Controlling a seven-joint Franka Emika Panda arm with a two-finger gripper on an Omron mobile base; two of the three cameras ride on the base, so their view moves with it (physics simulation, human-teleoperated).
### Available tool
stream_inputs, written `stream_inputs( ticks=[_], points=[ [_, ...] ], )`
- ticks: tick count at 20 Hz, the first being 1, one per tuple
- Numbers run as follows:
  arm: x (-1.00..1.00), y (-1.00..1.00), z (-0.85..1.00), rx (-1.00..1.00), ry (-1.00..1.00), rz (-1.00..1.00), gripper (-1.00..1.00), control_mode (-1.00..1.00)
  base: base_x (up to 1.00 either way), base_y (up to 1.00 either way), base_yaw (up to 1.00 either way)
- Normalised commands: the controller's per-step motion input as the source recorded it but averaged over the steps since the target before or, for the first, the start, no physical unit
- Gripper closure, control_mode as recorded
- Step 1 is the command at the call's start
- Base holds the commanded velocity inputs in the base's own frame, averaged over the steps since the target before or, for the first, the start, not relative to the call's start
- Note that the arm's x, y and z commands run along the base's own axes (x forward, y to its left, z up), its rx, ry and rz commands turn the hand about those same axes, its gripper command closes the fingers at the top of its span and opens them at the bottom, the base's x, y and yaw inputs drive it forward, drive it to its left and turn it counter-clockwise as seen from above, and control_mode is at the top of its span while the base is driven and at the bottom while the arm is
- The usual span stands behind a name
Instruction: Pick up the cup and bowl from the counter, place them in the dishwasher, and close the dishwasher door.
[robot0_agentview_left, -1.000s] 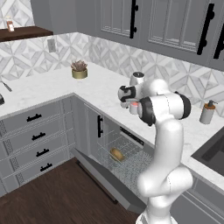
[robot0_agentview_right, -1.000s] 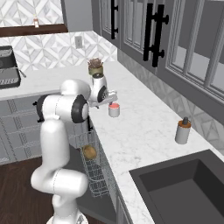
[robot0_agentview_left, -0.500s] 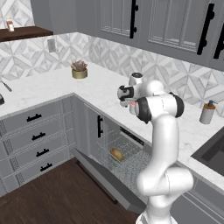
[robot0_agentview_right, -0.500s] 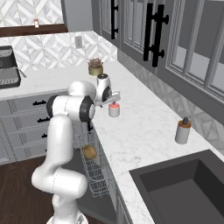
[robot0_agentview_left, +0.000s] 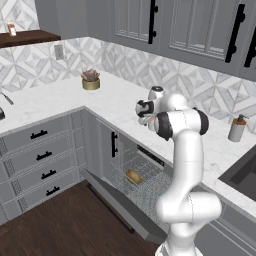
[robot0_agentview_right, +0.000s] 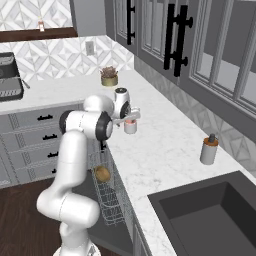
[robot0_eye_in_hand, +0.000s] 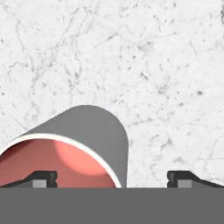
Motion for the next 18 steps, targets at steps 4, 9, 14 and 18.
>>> stream_inputs(
  ticks=[4, 9, 14, 18],
  points=[
    [0.00, 0.00, -0.50, -0.01, 0.12, 0.00, 1.00, -1.00, 0.00, 0.00, 0.00],
    [0.00, 0.00, -0.30, 0.00, 0.01, 0.00, 1.00, -1.00, 0.00, 0.00, 0.00],
    [-0.10, 0.00, -0.05, 0.00, 0.00, 0.00, 1.00, -1.00, 0.00, 0.00, 0.00],
    [-0.97, 0.31, 0.09, 0.08, 0.07, -0.02, 1.00, -1.00, 0.00, 0.00, 0.00]
  ],
)
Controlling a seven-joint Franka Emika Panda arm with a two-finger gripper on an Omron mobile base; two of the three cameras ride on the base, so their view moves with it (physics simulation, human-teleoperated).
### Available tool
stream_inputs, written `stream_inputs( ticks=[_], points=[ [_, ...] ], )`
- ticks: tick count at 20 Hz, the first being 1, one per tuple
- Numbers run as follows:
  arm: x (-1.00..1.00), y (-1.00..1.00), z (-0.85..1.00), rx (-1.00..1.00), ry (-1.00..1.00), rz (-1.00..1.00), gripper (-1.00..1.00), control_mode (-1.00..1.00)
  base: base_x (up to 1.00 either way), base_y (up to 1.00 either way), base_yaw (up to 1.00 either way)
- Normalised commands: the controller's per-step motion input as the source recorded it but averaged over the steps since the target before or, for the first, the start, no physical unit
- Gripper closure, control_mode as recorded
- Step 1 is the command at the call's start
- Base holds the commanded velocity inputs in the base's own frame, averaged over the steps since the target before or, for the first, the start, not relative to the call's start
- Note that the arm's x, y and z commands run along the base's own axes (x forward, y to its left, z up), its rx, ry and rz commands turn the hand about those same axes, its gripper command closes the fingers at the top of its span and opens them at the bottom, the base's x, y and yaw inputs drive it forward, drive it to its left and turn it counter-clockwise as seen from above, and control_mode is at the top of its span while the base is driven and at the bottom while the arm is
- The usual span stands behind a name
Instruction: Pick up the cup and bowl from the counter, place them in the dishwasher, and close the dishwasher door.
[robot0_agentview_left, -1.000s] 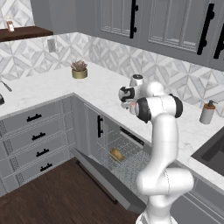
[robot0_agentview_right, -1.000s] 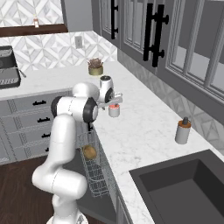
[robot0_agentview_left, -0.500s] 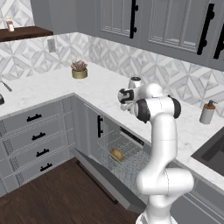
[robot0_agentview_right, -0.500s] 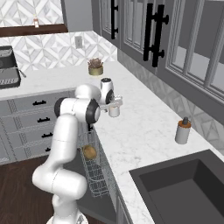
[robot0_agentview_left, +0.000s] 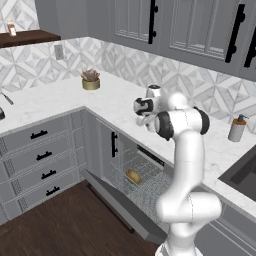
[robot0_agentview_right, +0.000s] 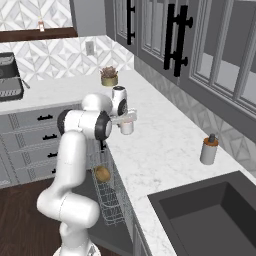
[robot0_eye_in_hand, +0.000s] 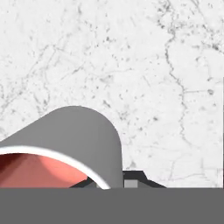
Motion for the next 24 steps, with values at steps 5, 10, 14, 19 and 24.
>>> stream_inputs(
  ticks=[5, 10, 14, 19, 24],
  points=[
    [-1.00, 0.62, 0.22, 0.24, 0.20, 0.00, 1.00, -1.00, 0.00, 0.00, 0.00],
    [-1.00, 0.90, -0.02, 0.03, 0.02, 0.00, 1.00, -1.00, 0.00, 0.00, 0.00],
    [-1.00, 0.84, -0.28, -0.04, 0.00, 0.00, 1.00, -1.00, 0.00, 0.00, 0.00],
    [-0.67, 0.27, -0.34, -0.15, 0.01, -0.18, 1.00, -1.00, 0.00, 0.00, 0.00],
    [-0.24, -0.14, -0.82, -0.01, 0.05, -0.13, 1.00, -1.00, 0.00, 0.00, 0.00]
  ],
)
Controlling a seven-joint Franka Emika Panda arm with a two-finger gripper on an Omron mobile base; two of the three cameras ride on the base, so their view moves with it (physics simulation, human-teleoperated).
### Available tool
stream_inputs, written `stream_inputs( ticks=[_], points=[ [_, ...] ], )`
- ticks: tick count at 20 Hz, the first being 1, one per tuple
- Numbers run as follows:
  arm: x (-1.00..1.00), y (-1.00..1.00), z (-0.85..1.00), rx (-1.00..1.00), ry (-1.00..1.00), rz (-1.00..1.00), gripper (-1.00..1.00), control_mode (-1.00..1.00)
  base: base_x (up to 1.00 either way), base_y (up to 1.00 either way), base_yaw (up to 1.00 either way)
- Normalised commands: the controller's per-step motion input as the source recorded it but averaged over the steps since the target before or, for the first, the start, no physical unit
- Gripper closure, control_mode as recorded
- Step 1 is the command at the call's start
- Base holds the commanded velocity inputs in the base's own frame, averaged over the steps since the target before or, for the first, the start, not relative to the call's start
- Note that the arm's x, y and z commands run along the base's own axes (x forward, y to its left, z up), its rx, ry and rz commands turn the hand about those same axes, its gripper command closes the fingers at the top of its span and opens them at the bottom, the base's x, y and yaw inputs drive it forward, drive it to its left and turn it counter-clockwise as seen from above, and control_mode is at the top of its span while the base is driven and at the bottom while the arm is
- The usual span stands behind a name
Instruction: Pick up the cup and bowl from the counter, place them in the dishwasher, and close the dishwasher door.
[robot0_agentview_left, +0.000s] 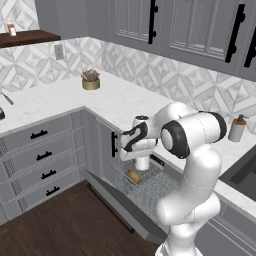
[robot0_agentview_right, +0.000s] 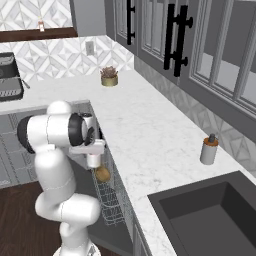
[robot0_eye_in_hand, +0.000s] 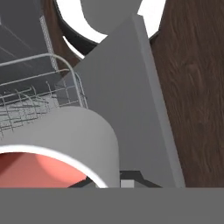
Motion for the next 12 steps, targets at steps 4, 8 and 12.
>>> stream_inputs(
  ticks=[4, 8, 12],
  points=[
    [0.01, 0.01, -0.96, 0.00, 0.00, -0.11, 1.00, -1.00, 0.00, 0.00, 0.00],
    [0.31, 0.21, -0.81, -0.09, 0.00, -0.12, 1.00, -1.00, 0.00, 0.00, 0.00],
    [0.34, 0.16, -0.72, -0.14, 0.02, -0.14, 1.00, -1.00, 0.00, 0.00, 0.00]
  ],
)
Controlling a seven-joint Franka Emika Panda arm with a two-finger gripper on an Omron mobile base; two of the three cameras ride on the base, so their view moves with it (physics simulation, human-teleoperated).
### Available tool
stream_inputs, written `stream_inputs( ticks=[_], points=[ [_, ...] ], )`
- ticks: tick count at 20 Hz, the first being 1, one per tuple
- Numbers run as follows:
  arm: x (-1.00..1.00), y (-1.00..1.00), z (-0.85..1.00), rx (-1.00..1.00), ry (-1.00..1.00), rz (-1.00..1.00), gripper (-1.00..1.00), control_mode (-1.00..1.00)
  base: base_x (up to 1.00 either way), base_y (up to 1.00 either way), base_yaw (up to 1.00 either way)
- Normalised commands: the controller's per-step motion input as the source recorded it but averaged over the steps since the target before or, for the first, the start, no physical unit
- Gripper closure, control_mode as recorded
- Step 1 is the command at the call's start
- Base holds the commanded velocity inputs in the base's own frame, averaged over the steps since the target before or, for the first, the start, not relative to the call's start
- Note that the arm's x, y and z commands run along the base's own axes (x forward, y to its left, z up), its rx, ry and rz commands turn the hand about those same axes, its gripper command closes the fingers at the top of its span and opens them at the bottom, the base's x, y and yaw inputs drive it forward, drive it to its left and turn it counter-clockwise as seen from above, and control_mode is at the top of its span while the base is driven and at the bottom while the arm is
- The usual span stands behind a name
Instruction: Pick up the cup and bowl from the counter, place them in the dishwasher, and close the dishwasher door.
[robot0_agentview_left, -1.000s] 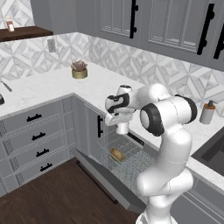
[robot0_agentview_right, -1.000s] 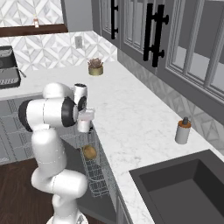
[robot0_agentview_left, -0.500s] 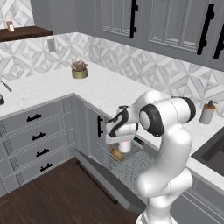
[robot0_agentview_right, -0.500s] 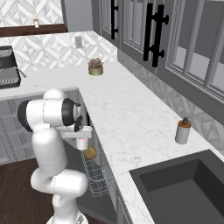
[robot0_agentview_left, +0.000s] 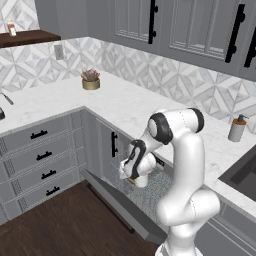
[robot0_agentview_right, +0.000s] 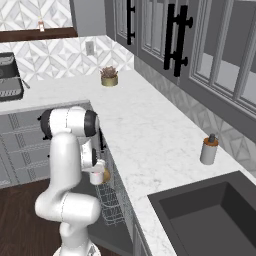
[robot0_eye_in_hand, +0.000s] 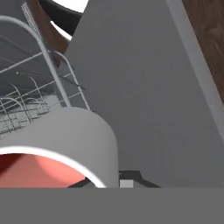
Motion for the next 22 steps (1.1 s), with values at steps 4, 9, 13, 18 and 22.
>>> stream_inputs(
  ticks=[4, 9, 13, 18, 22],
  points=[
    [0.30, 0.02, -0.33, -0.13, 0.00, -0.12, 1.00, -1.00, 0.00, 0.00, 0.00],
    [0.13, -0.13, -0.25, -0.02, 0.03, -0.05, 1.00, -1.00, 0.00, 0.00, 0.00],
    [0.07, -0.37, -0.23, 0.00, 0.00, -0.01, 1.00, -1.00, 0.00, 0.00, 0.00],
    [-0.20, -0.16, 0.05, 0.01, -0.04, 0.00, 1.00, -1.00, 0.00, 0.00, 0.00],
    [-0.43, 0.03, 0.54, 0.00, -0.15, -0.01, 1.00, -1.00, 0.00, 0.00, 0.00]
  ],
)
